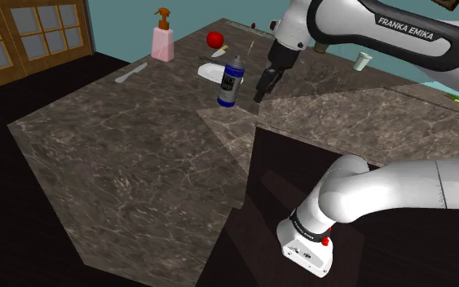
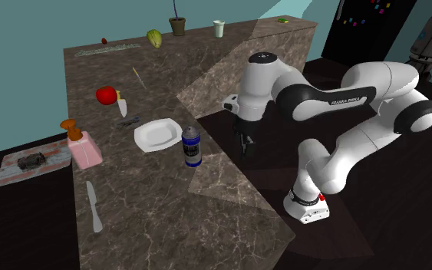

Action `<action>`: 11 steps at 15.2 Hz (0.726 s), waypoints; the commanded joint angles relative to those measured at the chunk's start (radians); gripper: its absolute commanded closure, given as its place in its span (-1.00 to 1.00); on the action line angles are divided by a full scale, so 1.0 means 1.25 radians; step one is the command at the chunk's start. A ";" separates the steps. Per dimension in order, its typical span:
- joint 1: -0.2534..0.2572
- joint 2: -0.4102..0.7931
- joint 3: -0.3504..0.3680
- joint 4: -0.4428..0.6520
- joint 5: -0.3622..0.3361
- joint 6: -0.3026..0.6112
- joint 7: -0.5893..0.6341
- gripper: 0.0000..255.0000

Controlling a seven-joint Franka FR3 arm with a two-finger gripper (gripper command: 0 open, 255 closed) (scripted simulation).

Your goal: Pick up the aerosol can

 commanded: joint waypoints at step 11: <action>-0.160 0.065 0.152 -0.070 -0.199 0.457 0.291 -1.00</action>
